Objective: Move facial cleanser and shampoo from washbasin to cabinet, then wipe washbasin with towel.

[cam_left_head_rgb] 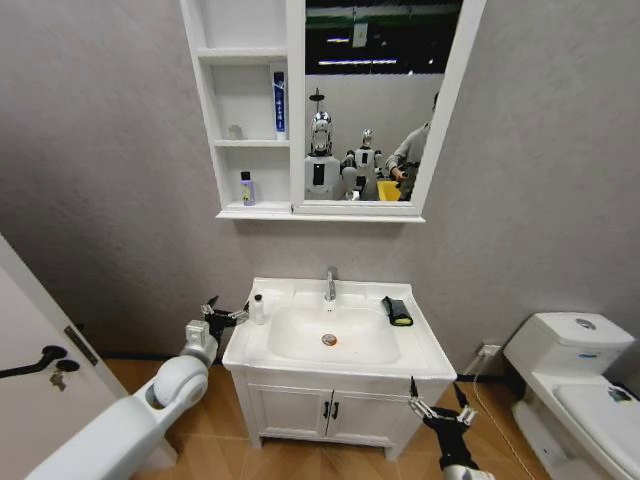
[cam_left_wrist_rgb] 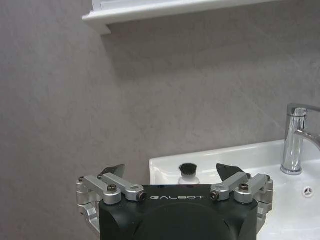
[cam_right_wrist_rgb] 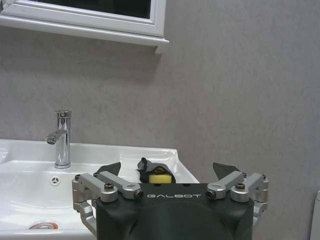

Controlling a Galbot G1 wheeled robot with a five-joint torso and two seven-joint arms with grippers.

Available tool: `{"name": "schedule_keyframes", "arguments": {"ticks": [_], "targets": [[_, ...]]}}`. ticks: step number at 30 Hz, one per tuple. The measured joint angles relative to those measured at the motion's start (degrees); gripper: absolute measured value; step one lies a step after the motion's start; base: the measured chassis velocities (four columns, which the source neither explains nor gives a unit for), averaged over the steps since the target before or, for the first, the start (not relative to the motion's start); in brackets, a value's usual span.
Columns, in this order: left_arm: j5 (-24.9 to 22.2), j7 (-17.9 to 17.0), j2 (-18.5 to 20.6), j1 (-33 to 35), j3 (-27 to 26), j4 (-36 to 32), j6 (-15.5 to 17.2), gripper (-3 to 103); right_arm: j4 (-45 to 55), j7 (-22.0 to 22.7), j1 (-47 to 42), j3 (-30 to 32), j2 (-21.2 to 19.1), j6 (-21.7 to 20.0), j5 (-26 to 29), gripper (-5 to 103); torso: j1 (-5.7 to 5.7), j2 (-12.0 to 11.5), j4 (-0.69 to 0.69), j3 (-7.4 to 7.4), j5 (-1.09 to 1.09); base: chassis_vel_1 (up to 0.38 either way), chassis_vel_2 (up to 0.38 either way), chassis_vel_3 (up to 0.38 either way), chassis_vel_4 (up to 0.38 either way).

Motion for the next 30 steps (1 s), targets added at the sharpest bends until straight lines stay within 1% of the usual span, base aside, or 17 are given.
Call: {"name": "schedule_keyframes", "arguments": {"ticks": [2,3,6,7,9,10,12,13,15,17,18,20,21,23,24,26,30], "targets": [[-0.3,0.6,-2.7,-1.7,1.7,3.6,0.0,100,0.0,-0.1,-0.1,0.0,0.1,0.1,0.0,100,0.0,0.0,0.0,0.0,0.0,0.0,0.0,0.0,0.0],[-0.3,0.6,-2.7,-1.7,1.7,3.6,0.0,100,0.0,-0.1,-0.1,0.0,0.1,0.1,0.0,100,0.0,0.0,0.0,0.0,0.0,0.0,0.0,0.0,0.0],[1.7,1.9,-7.8,-3.3,3.0,10.3,-0.6,100,0.0,-0.1,-0.1,-0.3,0.4,0.1,-0.2,100,0.01,0.0,0.0,0.01,0.0,0.0,0.0,0.0,0.0],[1.7,1.9,-7.8,-3.3,3.0,10.3,-0.6,100,0.0,-0.1,-0.1,-0.3,0.4,0.1,-0.2,100,0.01,0.0,0.0,0.01,0.0,0.0,0.0,0.0,0.0],[3.0,2.6,-10.6,-4.2,3.3,13.3,-0.9,100,-0.2,-0.1,-0.2,-0.3,0.4,0.1,-0.3,100,0.01,0.0,0.0,0.01,0.0,0.0,0.0,0.0,0.0],[3.0,2.6,-10.6,-4.2,3.3,13.3,-0.9,100,-0.2,-0.1,-0.2,-0.3,0.4,0.1,-0.3,100,0.01,0.0,0.0,0.01,0.0,0.0,0.0,0.0,0.0],[4.8,3.4,-12.9,-5.3,3.5,16.1,-1.4,100,-0.5,-0.1,-0.5,-0.1,0.1,0.1,-0.3,100,0.01,0.0,0.0,0.01,0.0,0.0,0.0,0.0,0.0],[4.8,3.4,-12.9,-5.3,3.5,16.1,-1.4,100,-0.5,-0.1,-0.5,-0.1,0.1,0.1,-0.3,100,0.01,0.0,0.0,0.01,0.0,0.0,0.0,0.0,0.0],[6.5,3.9,-15.4,-8.0,4.6,19.6,-1.9,100,-1.1,-0.1,-0.5,0.1,-0.2,0.2,-0.3,100,0.01,0.0,0.0,0.01,0.01,0.0,0.0,0.0,0.0],[7.1,4.0,-16.9,-9.8,5.3,21.6,-2.0,100,-1.0,0.0,-0.5,0.3,-0.2,0.2,-0.3,100,0.01,0.0,0.0,0.01,0.01,0.0,0.0,0.0,0.0],[7.1,4.0,-16.9,-9.8,5.3,21.6,-2.0,100,-1.0,0.0,-0.5,0.3,-0.2,0.2,-0.3,100,0.01,0.0,0.0,0.01,0.01,0.0,0.0,0.0,0.0],[7.5,4.0,-18.7,-12.0,6.0,24.5,-2.1,100,-0.9,0.1,-0.7,0.5,-0.3,0.2,-0.3,100,0.0,0.0,-0.01,0.01,0.0,0.0,0.0,0.0,0.0],[7.5,4.0,-18.7,-12.0,6.0,24.5,-2.1,100,-0.9,0.1,-0.7,0.5,-0.3,0.2,-0.3,100,0.0,0.0,-0.01,0.01,0.0,0.0,0.0,0.0,0.0],[7.9,3.5,-20.5,-13.9,6.4,28.2,-2.2,100,-1.0,0.1,-0.7,0.7,-0.4,0.3,-0.2,100,0.01,0.0,0.0,0.01,0.0,0.0,0.0,0.0,0.0],[7.9,3.5,-20.5,-13.9,6.4,28.2,-2.2,100,-1.0,0.1,-0.7,0.7,-0.4,0.3,-0.2,100,0.01,0.0,0.0,0.01,0.0,0.0,0.0,0.0,0.0],[8.1,3.2,-22.2,-15.0,6.3,31.2,-2.4,100,-1.1,0.1,-0.8,1.0,-0.5,0.5,0.1,100,0.01,0.0,0.0,0.01,-0.01,0.0,0.0,0.0,0.0],[8.4,3.0,-23.1,-15.3,5.9,32.6,-2.8,100,-1.6,0.1,-0.7,1.0,-0.6,0.6,0.2,100,0.0,0.0,0.0,0.0,0.0,0.0,0.0,0.0,0.0]]}}
